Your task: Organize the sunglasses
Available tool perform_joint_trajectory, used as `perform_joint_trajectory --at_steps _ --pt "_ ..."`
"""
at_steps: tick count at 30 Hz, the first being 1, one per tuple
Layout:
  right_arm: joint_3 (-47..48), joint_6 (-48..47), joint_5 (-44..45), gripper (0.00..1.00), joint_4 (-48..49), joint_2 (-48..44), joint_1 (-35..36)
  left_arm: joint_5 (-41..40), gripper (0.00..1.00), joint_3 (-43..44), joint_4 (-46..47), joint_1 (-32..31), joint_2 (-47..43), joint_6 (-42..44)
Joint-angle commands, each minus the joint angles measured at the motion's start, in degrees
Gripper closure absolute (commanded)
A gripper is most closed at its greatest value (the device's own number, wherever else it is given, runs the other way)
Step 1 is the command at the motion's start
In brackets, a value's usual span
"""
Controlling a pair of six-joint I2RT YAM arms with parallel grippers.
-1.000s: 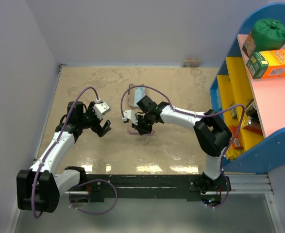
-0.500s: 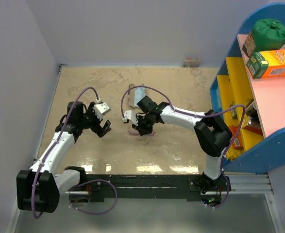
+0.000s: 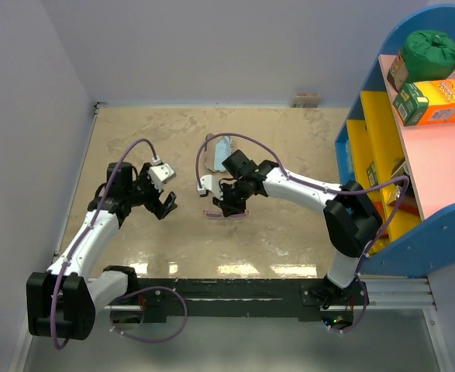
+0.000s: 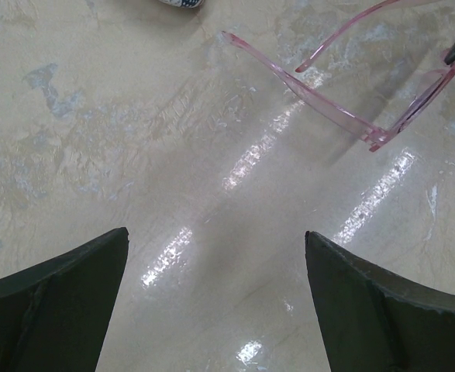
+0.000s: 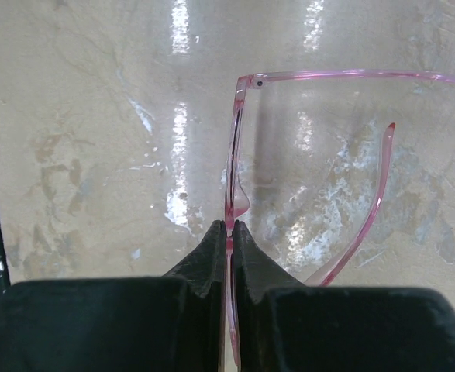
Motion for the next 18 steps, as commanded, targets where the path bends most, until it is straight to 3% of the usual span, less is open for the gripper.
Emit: perform_joint_trajectory --at_steps 1,6,18 --pt "2.42 -1.02 -3.73 1.00 -3.66 -2.94 0.23 1.42 0.00 0.47 1.45 0.62 -1.03 0.67" --pt "4.45 0.39 -1.54 1.00 -5.86 -3.29 0.23 1.33 0.00 0.73 1.27 0.62 -0.68 0.41" --pt "-0.47 -3.57 -2.32 1.00 -3.22 -15.15 -0.12 1.24 0.00 0.56 1.28 0.80 -1.65 0.23"
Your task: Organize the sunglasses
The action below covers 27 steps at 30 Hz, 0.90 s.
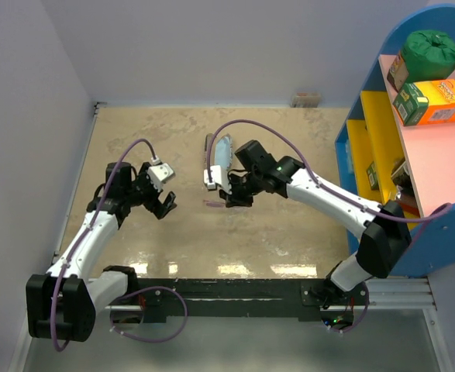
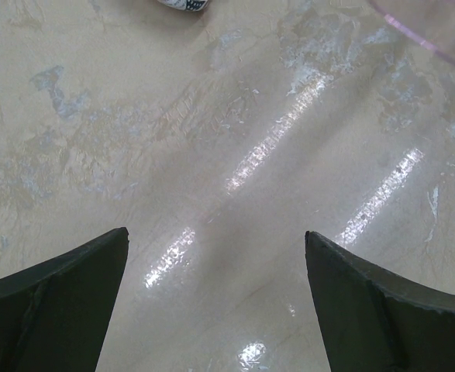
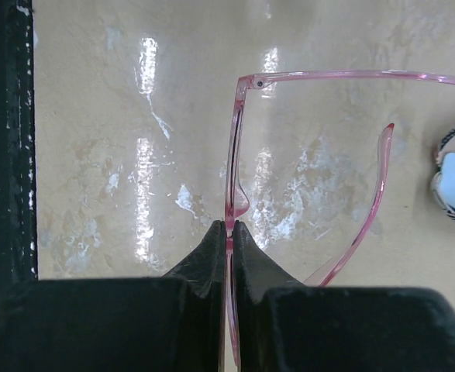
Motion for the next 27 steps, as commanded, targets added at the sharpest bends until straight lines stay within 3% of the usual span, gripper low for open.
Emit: perform_joint_trajectory --at_steps 1,13,17,27 --pt "-1.94 -2.19 -1.71 1.00 1.02 -3.92 -0.10 1.13 0.00 0.64 1.17 0.76 -1.10 0.04" --pt "-2.55 -5.01 -7.61 1.00 -1.80 -2.96 -0.10 0.96 0.00 4.33 1.43 0.67 1.71 -0.84" --pt "-4.30 -4.83 -5.59 1.00 0.39 -1.99 -0.10 0.61 0.00 8.72 -3.56 -0.21 5.65 0.82" --pt "-5.89 -4.30 -4.27 1.00 2.51 -2.52 -0.10 -7.65 0.00 15.41 -6.13 -10.92 10.76 0.48"
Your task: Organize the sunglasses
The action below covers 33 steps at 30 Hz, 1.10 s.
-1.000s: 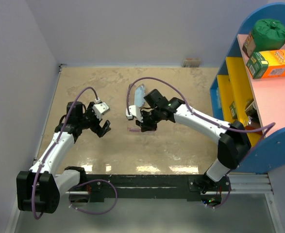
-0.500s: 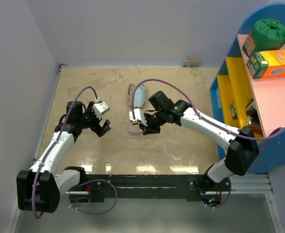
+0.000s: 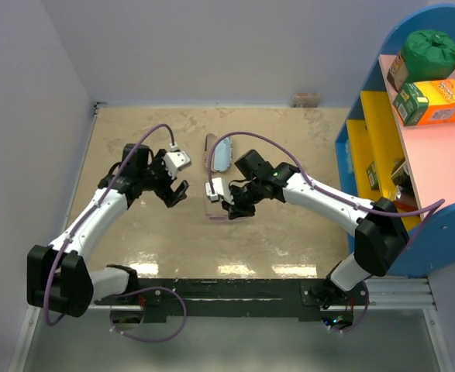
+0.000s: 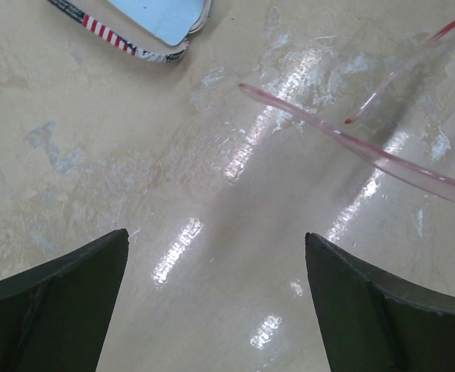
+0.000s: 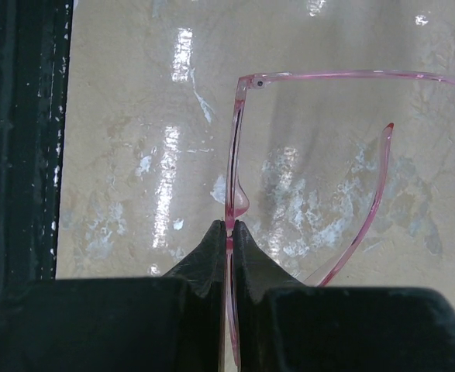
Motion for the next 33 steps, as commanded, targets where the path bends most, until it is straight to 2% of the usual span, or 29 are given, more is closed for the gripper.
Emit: perform_joint_trajectory --at_steps 1,10,17,21,26,33 --pt "-0.63 -0.52 0.43 1.00 2.86 -1.75 -0.06 -4.14 0.00 2.97 -0.58 -4.33 1.82 0.02" --pt "-0.54 -0.35 -0.27 1.00 3.12 -2.63 0.03 -2.30 0.00 9.39 -5.93 -6.79 6.40 -0.87" --pt "-0.72 -0.61 -2.02 1.00 2.86 -3.25 0.03 2.27 0.00 13.07 -9.36 -8.02 9.21 0.45" --pt "-0.89 -2.63 -3.87 1.00 1.19 -3.16 0.03 0.43 0.00 15.36 -8.22 -8.03 10.53 0.45" --pt "-0.98 -7.19 -6.76 1.00 -1.27 -3.60 0.12 -0.01 0.00 23.62 -10.43 -8.11 13.96 -2.78" --pt "-4.14 -10.01 -6.95 1.00 0.31 -6.67 0.29 -0.18 0.00 29.43 -10.16 -8.99 22.21 -7.19"
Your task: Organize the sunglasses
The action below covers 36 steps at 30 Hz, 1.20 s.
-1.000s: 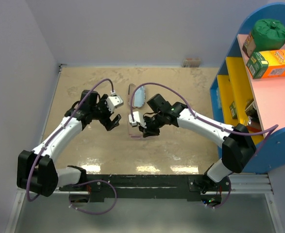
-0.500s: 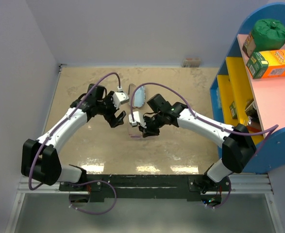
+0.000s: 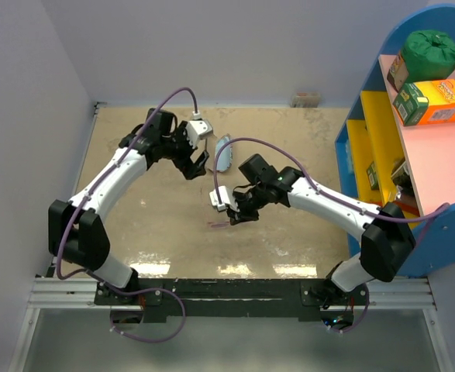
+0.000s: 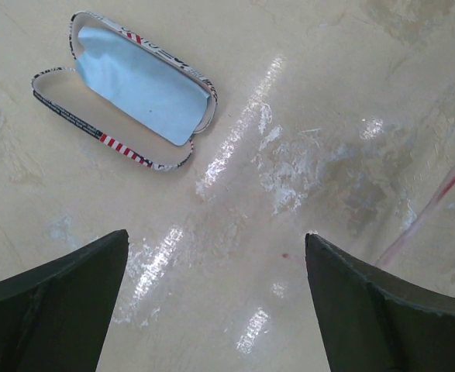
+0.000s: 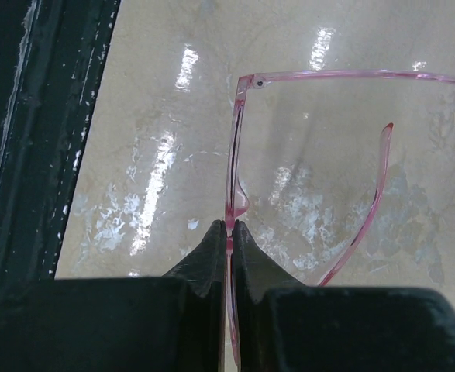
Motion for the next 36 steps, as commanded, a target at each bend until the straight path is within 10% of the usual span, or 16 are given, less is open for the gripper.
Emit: perform_joint_trajectory --at_steps 1,36 --pt "-1.30 -3.70 -2.66 1.00 0.83 -4.01 0.21 -0.51 0.00 3.23 0.40 -1.60 4.49 -3.48" --pt "-0.69 1.93 10.08 1.00 8.23 -9.02 0.21 1.42 0.00 7.35 -8.83 -13.83 5.56 1.19"
